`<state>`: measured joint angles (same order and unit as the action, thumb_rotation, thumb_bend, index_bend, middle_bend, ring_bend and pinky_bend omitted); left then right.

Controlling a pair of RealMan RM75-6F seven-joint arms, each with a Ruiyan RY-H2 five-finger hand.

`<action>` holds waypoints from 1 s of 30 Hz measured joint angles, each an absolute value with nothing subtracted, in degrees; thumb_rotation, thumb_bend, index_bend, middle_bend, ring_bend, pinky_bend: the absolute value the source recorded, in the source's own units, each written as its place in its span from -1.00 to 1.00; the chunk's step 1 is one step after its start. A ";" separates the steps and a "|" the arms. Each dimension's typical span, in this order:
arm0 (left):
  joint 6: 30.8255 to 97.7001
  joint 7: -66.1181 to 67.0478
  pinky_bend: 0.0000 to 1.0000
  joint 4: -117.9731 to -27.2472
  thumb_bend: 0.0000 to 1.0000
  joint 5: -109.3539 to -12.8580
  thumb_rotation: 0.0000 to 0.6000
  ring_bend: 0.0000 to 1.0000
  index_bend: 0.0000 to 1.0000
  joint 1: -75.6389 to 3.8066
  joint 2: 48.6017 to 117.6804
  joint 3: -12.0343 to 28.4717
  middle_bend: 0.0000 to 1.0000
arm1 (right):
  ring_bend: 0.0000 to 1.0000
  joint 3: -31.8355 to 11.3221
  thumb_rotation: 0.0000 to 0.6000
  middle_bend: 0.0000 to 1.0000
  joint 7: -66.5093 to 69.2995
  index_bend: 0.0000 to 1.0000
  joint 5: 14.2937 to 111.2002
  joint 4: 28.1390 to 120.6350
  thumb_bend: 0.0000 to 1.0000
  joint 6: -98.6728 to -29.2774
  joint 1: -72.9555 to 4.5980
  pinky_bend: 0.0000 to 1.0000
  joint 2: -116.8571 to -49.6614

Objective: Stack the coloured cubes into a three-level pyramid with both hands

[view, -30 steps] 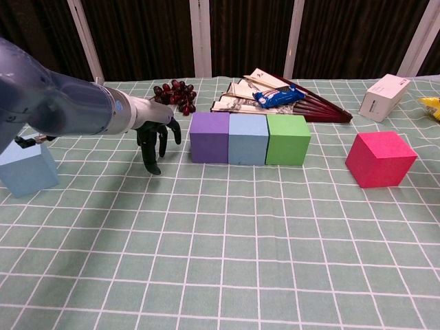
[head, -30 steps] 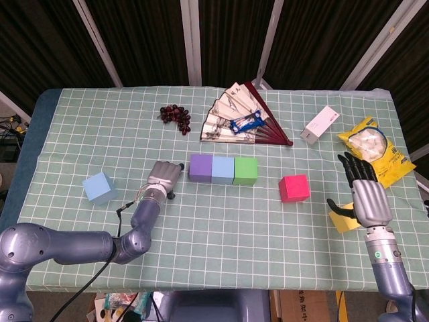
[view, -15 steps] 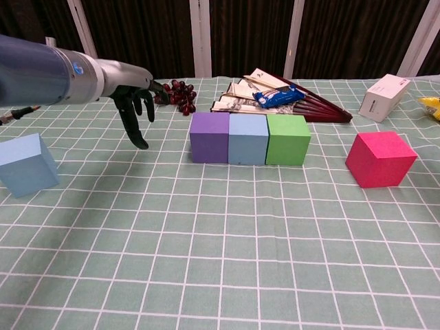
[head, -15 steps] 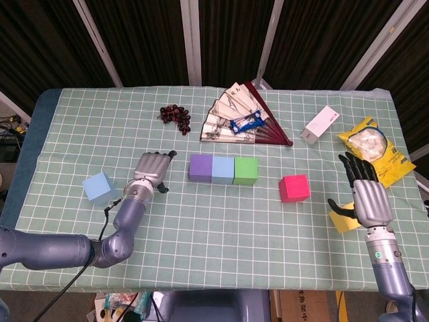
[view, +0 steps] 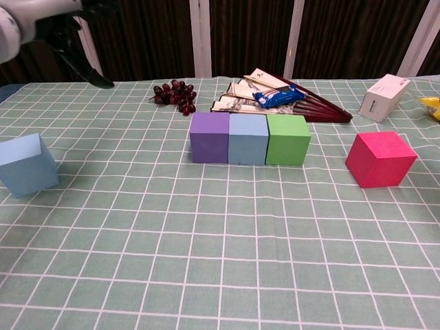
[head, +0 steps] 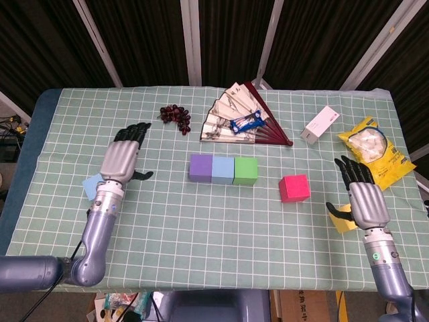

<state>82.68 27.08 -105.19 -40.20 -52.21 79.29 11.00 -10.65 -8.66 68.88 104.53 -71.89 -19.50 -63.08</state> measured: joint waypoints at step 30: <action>90.12 19.54 -0.88 -116.64 -0.91 -60.10 1.00 -0.90 -1.00 -31.09 67.85 4.78 -0.99 | -1.00 -6.91 1.00 -1.00 -17.77 -1.00 71.57 105.00 -0.64 -70.23 -20.43 -1.00 -64.38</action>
<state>90.12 19.54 -116.64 -60.10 -31.09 67.85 4.78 -6.91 -17.77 71.57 105.00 -70.23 -20.43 -64.38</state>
